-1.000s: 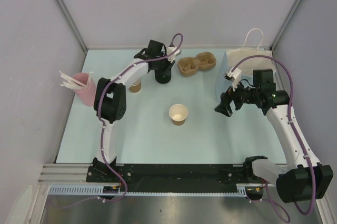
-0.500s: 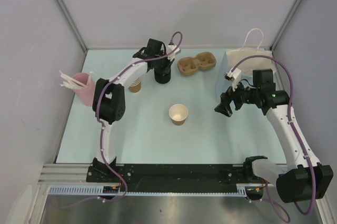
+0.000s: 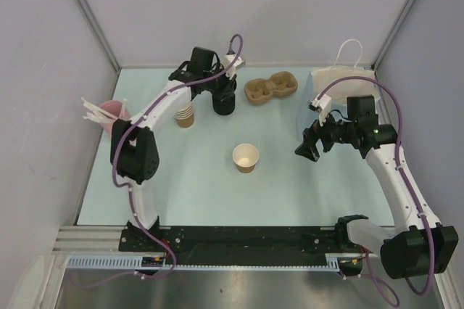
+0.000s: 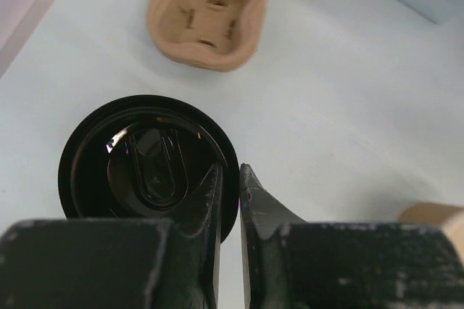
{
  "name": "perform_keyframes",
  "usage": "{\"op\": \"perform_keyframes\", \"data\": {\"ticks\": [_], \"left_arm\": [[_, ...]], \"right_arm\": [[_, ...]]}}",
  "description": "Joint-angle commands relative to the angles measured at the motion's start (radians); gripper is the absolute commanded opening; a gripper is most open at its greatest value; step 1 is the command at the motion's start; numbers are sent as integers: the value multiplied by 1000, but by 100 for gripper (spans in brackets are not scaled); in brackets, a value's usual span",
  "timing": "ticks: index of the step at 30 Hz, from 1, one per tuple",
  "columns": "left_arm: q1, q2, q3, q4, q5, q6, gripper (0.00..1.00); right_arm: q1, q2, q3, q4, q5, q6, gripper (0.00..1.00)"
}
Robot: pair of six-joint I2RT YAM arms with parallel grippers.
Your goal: Pack the takeout coffee
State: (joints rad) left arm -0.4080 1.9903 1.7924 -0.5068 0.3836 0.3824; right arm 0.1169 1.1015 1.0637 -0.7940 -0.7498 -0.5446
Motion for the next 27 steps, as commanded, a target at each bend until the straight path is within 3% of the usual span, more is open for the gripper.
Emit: {"op": "perform_keyframes", "data": {"ticks": [1,8,13,16,23,27], "left_arm": [[3,-241,-100,-4,220,2,14],[1,-543,-362,-85,503,134,17],[-5,-669,-436,-304,691,338,18],[-9,-685,-458,-485,762,481,20],[-18,-578,-421,-922,911,899,21],[-47,-530,-412,-960,878,854,15]], "right_arm": [[9,-3,1,13,-29,-14,100],[56,-83,2,30,-71,-40,100],[266,-211,2,176,59,-57,100],[340,-221,19,223,119,-115,100],[522,-128,93,171,47,-258,100],[633,-76,131,154,177,-325,100]]}}
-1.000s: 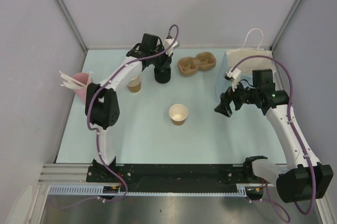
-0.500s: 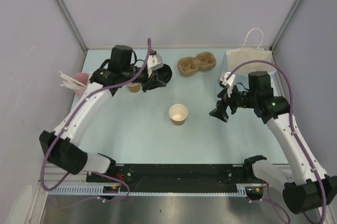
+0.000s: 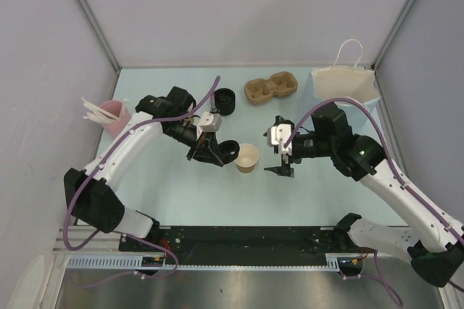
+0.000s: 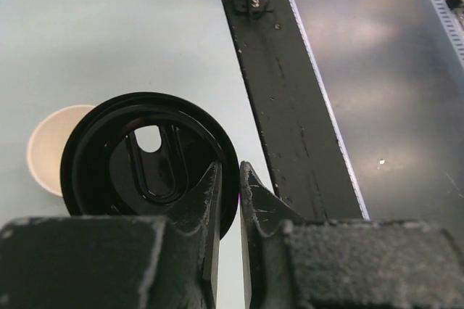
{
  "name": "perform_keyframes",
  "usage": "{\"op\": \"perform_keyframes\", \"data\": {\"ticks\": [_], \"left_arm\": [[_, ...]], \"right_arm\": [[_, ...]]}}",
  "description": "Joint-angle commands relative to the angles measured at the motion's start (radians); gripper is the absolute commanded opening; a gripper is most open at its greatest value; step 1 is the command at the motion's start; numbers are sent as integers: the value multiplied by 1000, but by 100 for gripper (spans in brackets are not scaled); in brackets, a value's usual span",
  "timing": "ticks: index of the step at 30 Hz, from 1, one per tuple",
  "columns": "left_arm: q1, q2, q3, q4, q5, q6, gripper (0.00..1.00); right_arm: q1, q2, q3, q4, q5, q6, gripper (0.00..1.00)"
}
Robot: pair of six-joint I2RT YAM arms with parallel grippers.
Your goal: Pack the takeout coffee
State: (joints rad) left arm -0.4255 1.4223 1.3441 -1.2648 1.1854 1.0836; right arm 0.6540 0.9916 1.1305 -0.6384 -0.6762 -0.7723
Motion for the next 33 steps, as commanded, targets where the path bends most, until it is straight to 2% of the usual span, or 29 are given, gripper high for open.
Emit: {"op": "perform_keyframes", "data": {"ticks": [1,5,19,24,27,28,33], "left_arm": [[-36,47,39,-202,71,148,15],[-67,76,49,-200,92,136,11],[-78,121,98,-199,114,98,12],[-78,125,105,-199,135,101,13],[-78,132,109,-200,143,104,13],[-78,132,109,-200,143,105,14],[-78,138,105,-200,155,113,14]], "right_arm": [[116,44,77,-1,131,-120,100],[200,96,84,37,257,-134,100],[354,232,83,209,434,-27,98],[377,277,83,259,492,8,88],[383,288,80,266,515,11,78],[384,291,77,264,520,8,72],[384,294,68,250,523,-2,56]]}}
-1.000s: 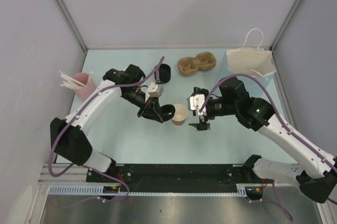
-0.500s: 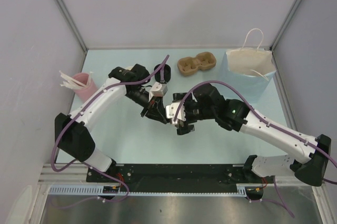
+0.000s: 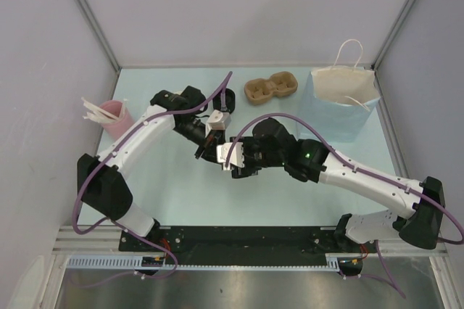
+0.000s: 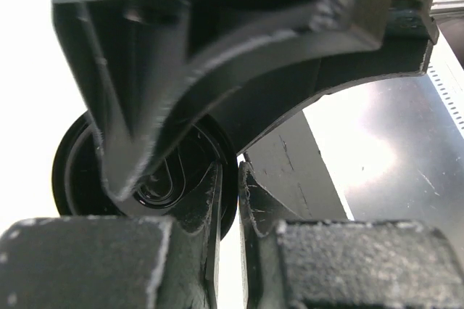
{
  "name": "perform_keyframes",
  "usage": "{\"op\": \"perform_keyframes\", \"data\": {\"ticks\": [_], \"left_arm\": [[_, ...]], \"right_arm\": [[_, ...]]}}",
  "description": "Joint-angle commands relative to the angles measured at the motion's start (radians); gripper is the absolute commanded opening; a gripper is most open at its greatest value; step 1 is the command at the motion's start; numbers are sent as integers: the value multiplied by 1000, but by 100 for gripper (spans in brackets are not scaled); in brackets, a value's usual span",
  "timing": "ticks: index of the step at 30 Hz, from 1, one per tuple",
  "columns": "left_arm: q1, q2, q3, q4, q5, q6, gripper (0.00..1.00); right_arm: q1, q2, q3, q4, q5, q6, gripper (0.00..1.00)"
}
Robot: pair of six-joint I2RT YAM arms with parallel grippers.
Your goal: Pack the takeout coffee
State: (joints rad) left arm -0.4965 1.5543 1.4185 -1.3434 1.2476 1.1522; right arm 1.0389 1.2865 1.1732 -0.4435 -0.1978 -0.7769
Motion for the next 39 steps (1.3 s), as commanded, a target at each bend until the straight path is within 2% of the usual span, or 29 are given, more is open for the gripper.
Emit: {"op": "perform_keyframes", "data": {"ticks": [1,3,7,8,9,10,11,12,15,17,18,21,24,25,29,34,35,36,39], "left_arm": [[-7,9,31,-122,93,46,16],[-7,10,31,-122,93,44,16],[-7,6,31,-122,90,47,20],[-5,3,31,-122,92,49,22],[-5,1,31,-122,87,50,32],[-5,0,31,-122,82,53,34],[-2,-5,31,-120,82,56,36],[-1,-7,31,-120,79,58,42],[22,-25,48,-111,64,55,64],[50,-39,66,-109,47,50,74],[61,-57,86,-93,39,44,84],[91,-105,99,-8,-14,-40,96],[92,-203,24,220,-106,-195,100],[92,-259,-4,347,-122,-256,100],[73,-364,-160,623,-183,-370,100],[15,-395,-276,708,-249,-301,100],[-6,-387,-280,714,-261,-298,100],[-13,-381,-289,728,-258,-296,100],[-24,-362,-300,769,-218,-315,100]], "right_arm": [[0,-1,23,51,49,1,50],[1,-1,22,46,51,-7,42],[0,-7,20,17,46,-18,13],[0,-10,20,12,46,-19,9],[1,-13,20,6,38,-22,6],[0,-16,22,-4,35,-22,3],[3,-26,20,-11,31,-22,2],[0,-29,22,-15,21,-22,2],[-2,-47,22,-38,-6,-18,0],[-13,-56,22,-58,-31,-2,0],[-20,-67,22,-64,-69,4,0],[-55,-87,22,-86,-171,44,0],[-98,-98,22,-98,-285,88,1],[-108,-104,20,-101,-313,99,1],[-168,-105,25,-101,-475,171,2],[-293,-84,36,-34,-793,349,2],[-350,-70,36,-12,-845,391,2],[-370,-61,36,9,-946,468,2],[-439,-21,36,120,-1095,591,3]]}}
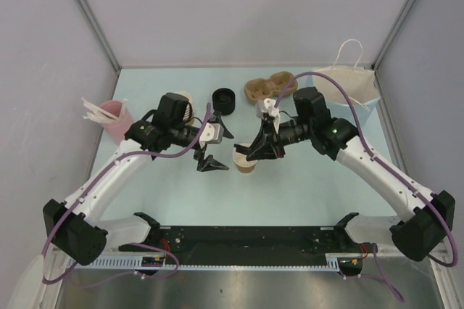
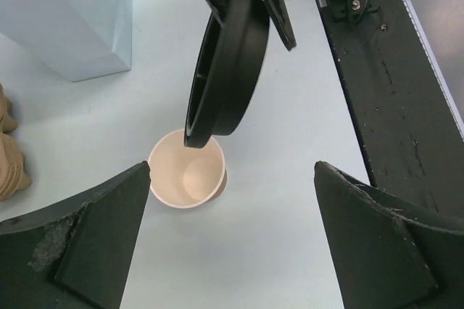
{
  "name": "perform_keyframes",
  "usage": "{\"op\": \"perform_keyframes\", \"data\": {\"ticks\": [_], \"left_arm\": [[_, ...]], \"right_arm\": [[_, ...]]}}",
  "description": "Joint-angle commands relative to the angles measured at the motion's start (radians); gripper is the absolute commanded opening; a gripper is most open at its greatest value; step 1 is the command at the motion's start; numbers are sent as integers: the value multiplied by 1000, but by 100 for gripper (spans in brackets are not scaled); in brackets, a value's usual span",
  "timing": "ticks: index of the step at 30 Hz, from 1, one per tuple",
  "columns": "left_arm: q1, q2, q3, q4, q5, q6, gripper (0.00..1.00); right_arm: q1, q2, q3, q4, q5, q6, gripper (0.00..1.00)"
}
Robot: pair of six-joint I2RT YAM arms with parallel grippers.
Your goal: Pack the takeout coffee
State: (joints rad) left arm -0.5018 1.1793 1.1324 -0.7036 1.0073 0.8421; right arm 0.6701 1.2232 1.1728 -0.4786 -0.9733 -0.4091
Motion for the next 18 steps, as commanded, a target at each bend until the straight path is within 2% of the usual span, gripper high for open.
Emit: {"op": "perform_keyframes", "data": {"ticks": [1,3,10,18], "left_arm": [[-18,16,-19,150,34,-38,100],[-18,14,-43,205,68,-81,100],[-18,-12,-166,597,163,-453,100],[-18,-23,-220,763,258,-645,99]], "right_arm": [[-78,50,34,194,-341,281,3],[-92,73,34,222,-385,321,3],[-127,107,34,339,-472,455,3],[-144,119,34,374,-469,492,5]]}}
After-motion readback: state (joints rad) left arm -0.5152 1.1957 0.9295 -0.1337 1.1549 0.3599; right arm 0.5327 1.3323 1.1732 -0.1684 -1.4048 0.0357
